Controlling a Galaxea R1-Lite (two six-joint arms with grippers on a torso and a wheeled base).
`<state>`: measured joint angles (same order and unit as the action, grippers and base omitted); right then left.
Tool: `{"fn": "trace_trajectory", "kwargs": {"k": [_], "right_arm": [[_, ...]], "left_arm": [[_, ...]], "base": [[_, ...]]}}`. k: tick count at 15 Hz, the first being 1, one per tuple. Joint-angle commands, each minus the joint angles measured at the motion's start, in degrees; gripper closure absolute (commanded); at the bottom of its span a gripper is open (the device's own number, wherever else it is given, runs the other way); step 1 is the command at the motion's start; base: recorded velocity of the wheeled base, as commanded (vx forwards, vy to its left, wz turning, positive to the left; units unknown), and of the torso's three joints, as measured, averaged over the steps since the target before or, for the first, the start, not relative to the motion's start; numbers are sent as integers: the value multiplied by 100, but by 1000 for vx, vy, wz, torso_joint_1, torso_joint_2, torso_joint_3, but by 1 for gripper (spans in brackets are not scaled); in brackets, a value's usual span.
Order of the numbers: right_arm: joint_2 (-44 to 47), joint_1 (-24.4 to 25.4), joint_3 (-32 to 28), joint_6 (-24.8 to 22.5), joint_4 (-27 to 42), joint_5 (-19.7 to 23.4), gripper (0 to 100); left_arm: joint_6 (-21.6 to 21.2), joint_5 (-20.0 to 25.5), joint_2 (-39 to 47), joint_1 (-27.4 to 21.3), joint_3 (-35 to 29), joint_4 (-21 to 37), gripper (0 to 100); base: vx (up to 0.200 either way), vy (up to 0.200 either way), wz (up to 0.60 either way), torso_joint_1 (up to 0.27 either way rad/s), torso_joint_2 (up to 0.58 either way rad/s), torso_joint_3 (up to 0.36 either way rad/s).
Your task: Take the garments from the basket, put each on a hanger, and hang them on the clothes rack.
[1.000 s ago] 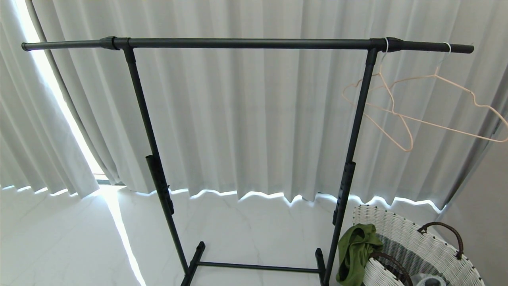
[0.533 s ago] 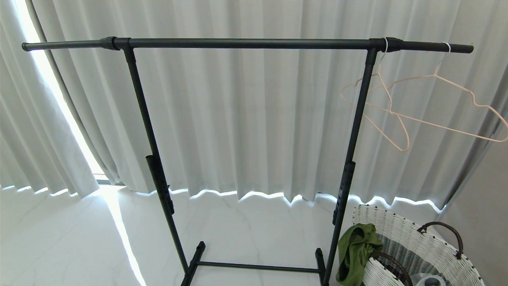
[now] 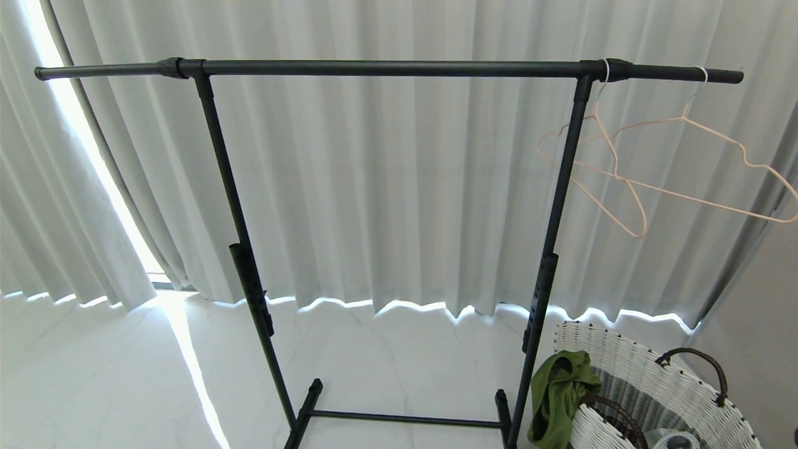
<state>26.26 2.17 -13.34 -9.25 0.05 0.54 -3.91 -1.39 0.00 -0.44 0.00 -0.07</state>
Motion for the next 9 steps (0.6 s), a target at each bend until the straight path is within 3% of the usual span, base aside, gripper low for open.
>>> {"fn": "trace_trajectory", "kwargs": {"k": [1,5,9], "right_arm": [[2366,-120,-213,-657,-269,-185,0],[3509,-727,-169,-1720,-374,-203,0],[3755,-744,-125,-1703,-471,-203,0]], "left_arm": [[5,-2,0,0,0,-1,0],[13,-2,0,9,0,-10,0],[13,-2,0,9,0,-10,0]], "base": [[0,0,0,0,0,0],[0,0,0,0,0,0],[0,0,0,0,0,0]]}}
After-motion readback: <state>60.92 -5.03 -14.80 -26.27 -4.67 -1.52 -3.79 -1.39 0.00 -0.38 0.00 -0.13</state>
